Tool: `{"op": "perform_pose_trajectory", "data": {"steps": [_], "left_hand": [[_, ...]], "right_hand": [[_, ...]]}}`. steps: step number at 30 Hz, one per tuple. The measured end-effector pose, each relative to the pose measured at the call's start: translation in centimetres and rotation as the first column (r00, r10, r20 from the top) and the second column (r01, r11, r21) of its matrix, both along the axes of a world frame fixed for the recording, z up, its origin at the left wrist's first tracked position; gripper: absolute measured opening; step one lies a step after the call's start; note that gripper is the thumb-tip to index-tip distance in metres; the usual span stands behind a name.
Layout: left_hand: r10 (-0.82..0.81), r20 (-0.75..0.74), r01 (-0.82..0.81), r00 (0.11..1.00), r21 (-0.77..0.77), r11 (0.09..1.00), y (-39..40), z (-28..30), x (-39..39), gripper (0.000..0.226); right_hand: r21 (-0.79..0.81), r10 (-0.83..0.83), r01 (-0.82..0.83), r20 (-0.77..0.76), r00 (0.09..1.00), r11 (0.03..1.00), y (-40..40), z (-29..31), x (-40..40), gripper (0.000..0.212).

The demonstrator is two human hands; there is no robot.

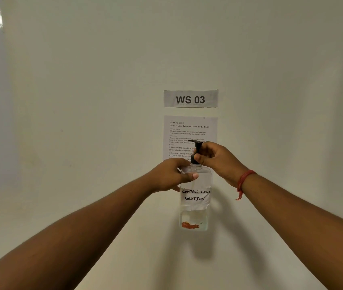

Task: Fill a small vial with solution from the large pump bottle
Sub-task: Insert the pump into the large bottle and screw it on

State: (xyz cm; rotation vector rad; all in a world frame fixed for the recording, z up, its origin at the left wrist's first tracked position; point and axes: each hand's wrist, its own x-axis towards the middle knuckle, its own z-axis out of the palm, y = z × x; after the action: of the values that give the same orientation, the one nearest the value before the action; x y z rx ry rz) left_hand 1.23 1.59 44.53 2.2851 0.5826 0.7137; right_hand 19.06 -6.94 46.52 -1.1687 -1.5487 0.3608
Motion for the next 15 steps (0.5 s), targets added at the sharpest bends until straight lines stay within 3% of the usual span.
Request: {"op": "perform_pose_trajectory", "data": {"steps": [6, 15], "left_hand": [[-0.004, 0.005, 0.004, 1.000, -0.003, 1.000, 0.05, -0.11, -0.14, 0.046], [-0.001, 0.010, 0.001, 1.000, 0.001, 1.000, -0.06, -0.20, 0.18, 0.051]], "right_hand": [[-0.034, 0.071, -0.070, 0.023, 0.997, 0.997, -0.51, -0.11, 0.63, 0.025], [0.007, -0.030, 0.029, 0.023, 0.999, 1.000, 0.04, -0.23, 0.11, 0.023]]}}
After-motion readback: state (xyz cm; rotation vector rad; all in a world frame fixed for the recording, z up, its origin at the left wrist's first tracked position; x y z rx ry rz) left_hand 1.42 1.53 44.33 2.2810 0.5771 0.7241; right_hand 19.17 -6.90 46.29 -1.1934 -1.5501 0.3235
